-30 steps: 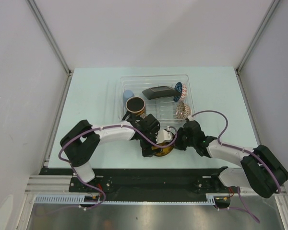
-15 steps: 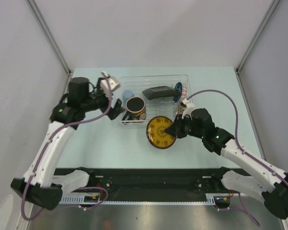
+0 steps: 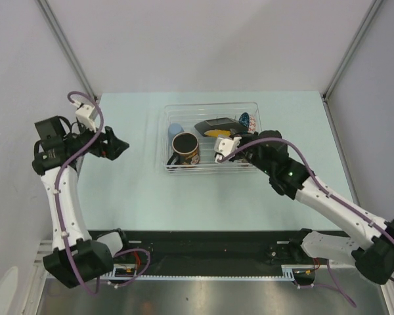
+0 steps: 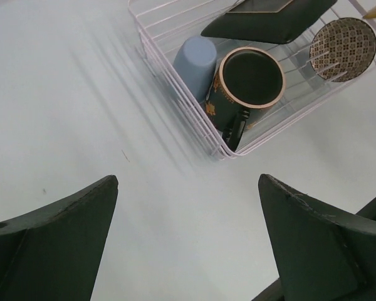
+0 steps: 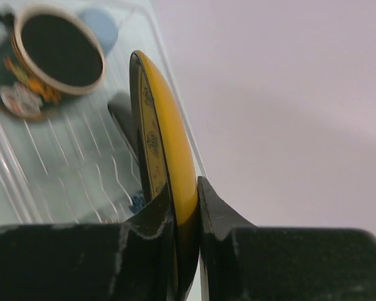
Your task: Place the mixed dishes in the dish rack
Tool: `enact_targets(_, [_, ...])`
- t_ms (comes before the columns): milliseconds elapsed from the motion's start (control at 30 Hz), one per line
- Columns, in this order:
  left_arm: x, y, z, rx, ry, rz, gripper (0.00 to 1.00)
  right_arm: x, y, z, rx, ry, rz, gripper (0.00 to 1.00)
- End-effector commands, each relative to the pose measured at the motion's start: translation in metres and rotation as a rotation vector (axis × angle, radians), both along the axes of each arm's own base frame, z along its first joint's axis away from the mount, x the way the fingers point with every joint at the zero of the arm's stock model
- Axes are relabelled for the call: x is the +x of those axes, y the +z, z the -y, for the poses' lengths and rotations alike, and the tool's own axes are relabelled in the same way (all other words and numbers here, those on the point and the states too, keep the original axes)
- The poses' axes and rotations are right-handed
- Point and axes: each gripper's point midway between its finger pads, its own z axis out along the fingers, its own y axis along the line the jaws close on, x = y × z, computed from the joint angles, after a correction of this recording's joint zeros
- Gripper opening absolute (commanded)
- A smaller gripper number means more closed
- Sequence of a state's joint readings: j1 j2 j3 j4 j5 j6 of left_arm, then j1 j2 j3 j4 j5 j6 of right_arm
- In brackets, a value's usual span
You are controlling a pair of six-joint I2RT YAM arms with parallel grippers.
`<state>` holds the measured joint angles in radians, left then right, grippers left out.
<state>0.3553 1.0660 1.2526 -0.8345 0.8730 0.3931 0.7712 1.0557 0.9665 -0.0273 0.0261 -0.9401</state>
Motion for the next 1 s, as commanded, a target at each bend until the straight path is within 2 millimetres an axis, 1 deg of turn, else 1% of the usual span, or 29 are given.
enact_targets(0, [0.008, 0.0, -0.01, -0.145, 0.004, -0.02, 1.0, 0.025, 0.013, 0.005, -0.24, 0.064, 0.223, 0.0])
enact_targets(67, [0.011, -0.004, -0.017, -0.161, 0.023, -0.032, 1.0, 0.028, 0.008, 0.009, -0.258, 0.073, 0.19, 0.0])
enact_targets(133, [0.014, -0.006, -0.02, -0.176, 0.034, -0.034, 1.0, 0.026, -0.002, 0.006, -0.264, 0.112, 0.148, 0.0])
enact_targets(167, [0.015, -0.007, -0.02, -0.178, 0.033, -0.033, 1.0, 0.023, -0.011, 0.005, -0.278, 0.135, 0.119, 0.0])
enact_targets(200, [0.017, -0.006, -0.02, -0.185, 0.033, -0.023, 1.0, 0.021, -0.014, 0.004, -0.285, 0.147, 0.107, 0.0])
enact_targets(267, [0.019, -0.006, -0.021, -0.192, 0.032, -0.013, 1.0, 0.017, -0.028, -0.001, -0.296, 0.175, 0.062, 0.0])
enact_targets(367, [0.021, -0.008, -0.02, -0.211, 0.035, -0.02, 0.99, 0.015, -0.043, -0.006, -0.304, 0.2, 0.007, 0.0])
enact_targets(433, [0.021, -0.009, -0.02, -0.21, 0.033, -0.017, 1.0, 0.015, -0.052, -0.008, -0.316, 0.212, -0.016, 0.0])
enact_targets(467, [0.021, -0.009, -0.02, -0.21, 0.035, -0.017, 1.0, 0.015, -0.06, -0.009, -0.325, 0.218, -0.04, 0.0])
enact_targets(500, [0.021, -0.009, -0.02, -0.209, 0.035, -0.014, 1.0, 0.016, -0.061, -0.011, -0.322, 0.22, -0.048, 0.0])
enact_targets(667, [0.02, -0.012, -0.02, -0.21, 0.034, -0.012, 1.0, 0.021, -0.086, -0.014, -0.339, 0.227, -0.117, 0.0])
enact_targets(767, [0.019, -0.013, -0.019, -0.209, 0.032, -0.013, 1.0, 0.026, -0.095, -0.013, -0.347, 0.226, -0.136, 0.0])
enact_targets(967, [0.017, -0.018, -0.019, -0.202, 0.032, -0.015, 1.0, 0.037, -0.098, -0.009, -0.348, 0.206, -0.135, 0.0])
